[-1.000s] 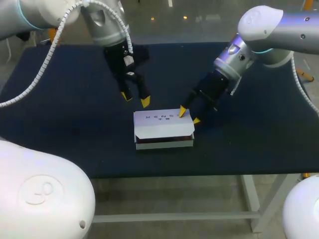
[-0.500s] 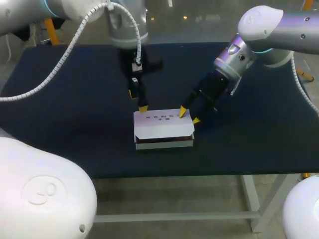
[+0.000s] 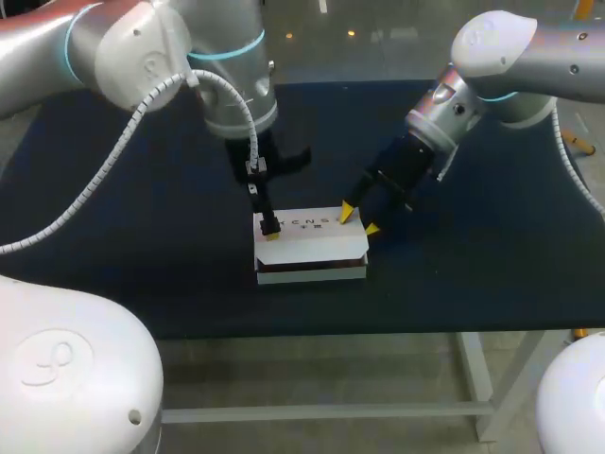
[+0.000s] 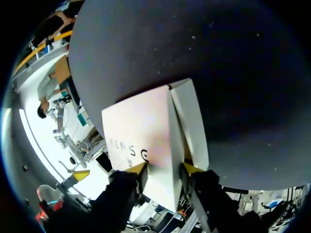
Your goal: Assemble the packaging by folding the flat box into shape, placing the metal phone stand inside, and closing the box properly
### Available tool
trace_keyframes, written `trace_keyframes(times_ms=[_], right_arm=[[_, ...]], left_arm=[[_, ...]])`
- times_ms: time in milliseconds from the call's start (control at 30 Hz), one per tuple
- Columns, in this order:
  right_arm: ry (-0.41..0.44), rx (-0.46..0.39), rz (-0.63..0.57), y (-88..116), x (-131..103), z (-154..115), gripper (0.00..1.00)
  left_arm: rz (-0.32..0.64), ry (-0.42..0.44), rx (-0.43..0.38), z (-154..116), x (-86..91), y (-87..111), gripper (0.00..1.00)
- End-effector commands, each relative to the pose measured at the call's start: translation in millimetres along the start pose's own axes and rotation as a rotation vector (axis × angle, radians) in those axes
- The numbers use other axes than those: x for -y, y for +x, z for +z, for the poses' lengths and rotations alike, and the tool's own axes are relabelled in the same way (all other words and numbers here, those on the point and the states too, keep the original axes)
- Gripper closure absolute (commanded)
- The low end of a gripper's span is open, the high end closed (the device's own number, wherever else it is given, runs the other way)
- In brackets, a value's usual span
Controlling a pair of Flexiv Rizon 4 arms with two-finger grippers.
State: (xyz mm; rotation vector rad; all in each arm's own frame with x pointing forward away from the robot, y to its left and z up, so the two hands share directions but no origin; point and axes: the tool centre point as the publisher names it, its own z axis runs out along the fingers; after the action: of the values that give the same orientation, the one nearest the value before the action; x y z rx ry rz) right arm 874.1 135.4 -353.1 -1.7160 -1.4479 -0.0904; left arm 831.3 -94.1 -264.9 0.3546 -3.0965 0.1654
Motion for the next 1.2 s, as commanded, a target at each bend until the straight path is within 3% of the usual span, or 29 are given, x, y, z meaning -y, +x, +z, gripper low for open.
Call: trace_keyframes(times_ms=[33, 433, 867, 1100, 1200], right_arm=[[0.003, 0.0, -0.001, 0.2, -0.7, 0.0, 0.51], [0.003, 0.0, -0.001, 0.2, -0.7, 0.0, 0.52], [0.003, 0.0, -0.001, 0.2, -0.7, 0.0, 0.54], [0.003, 0.0, -0.001, 0.2, -0.7, 0.0, 0.56], [0.003, 0.0, -0.001, 0.2, -0.7, 0.0, 0.56]], left_arm=[[-0.002, -0.018, 0.043, -2.1, 3.1, 2.8, 0.0], [0.039, 0.012, 0.028, 20.7, 6.3, -3.8, 0.0], [0.022, 0.01, 0.013, 46.0, 12.6, -7.0, 0.0], [0.026, 0.015, 0.035, 57.0, 16.2, -8.8, 0.13], [0.03, 0.013, 0.04, 59.2, 17.9, -9.6, 0.15]])
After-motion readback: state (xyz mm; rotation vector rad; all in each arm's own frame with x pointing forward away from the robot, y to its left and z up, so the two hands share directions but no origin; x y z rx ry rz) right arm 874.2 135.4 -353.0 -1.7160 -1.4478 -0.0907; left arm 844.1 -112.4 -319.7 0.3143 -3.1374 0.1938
